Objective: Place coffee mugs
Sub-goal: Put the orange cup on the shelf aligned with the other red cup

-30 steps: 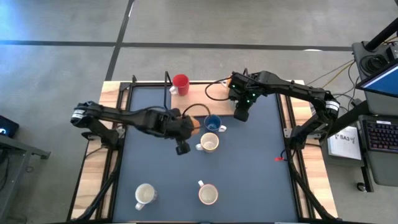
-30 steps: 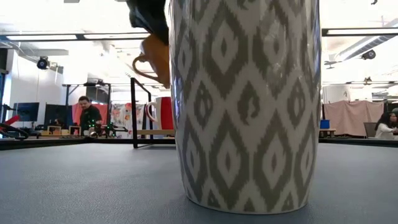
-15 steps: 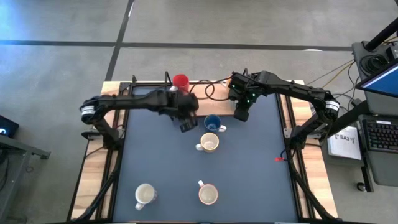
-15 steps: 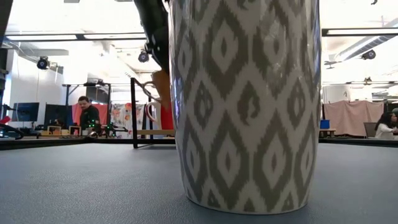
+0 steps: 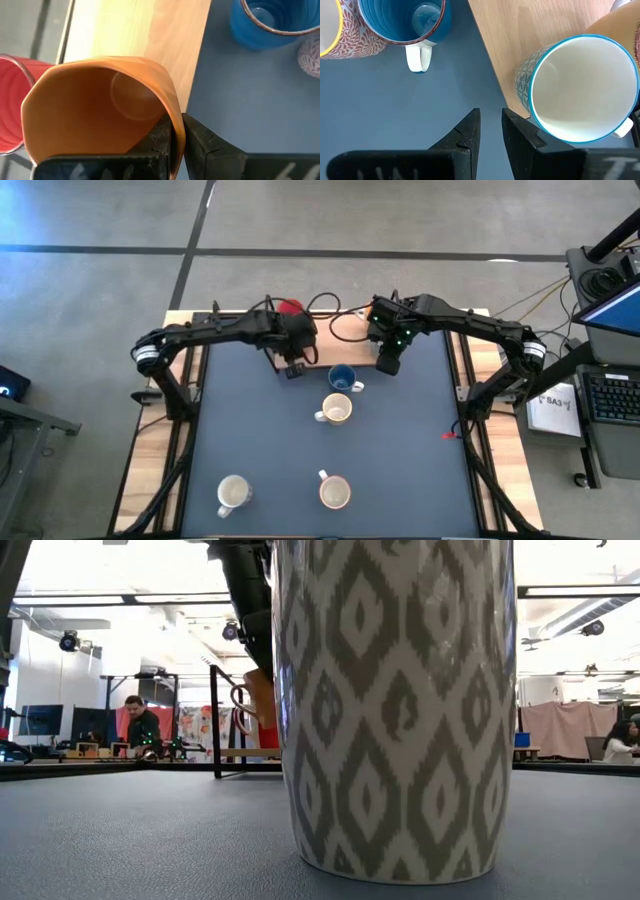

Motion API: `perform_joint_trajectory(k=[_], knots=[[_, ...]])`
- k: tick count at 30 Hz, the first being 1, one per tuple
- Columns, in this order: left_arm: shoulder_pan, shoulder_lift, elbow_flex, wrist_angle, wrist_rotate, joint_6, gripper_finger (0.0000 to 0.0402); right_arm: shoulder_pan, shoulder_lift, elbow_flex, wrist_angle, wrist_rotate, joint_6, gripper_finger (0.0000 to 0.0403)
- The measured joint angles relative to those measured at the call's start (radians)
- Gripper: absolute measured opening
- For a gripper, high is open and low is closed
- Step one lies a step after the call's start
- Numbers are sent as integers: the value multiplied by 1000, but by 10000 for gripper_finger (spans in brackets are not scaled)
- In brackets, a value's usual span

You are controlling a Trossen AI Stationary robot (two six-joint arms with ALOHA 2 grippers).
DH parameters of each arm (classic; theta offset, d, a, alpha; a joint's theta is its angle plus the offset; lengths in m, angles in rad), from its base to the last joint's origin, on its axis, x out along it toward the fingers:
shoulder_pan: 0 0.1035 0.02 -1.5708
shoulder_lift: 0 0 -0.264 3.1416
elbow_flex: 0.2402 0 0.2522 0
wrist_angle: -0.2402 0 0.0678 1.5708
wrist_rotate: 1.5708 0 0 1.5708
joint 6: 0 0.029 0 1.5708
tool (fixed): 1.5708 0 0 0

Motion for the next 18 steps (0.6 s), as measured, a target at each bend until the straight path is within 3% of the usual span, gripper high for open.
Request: perform_joint_trajectory(k=[18], knots=[[15, 7, -15, -96, 23, -20, 11, 0, 0, 0, 0, 0, 8, 68]])
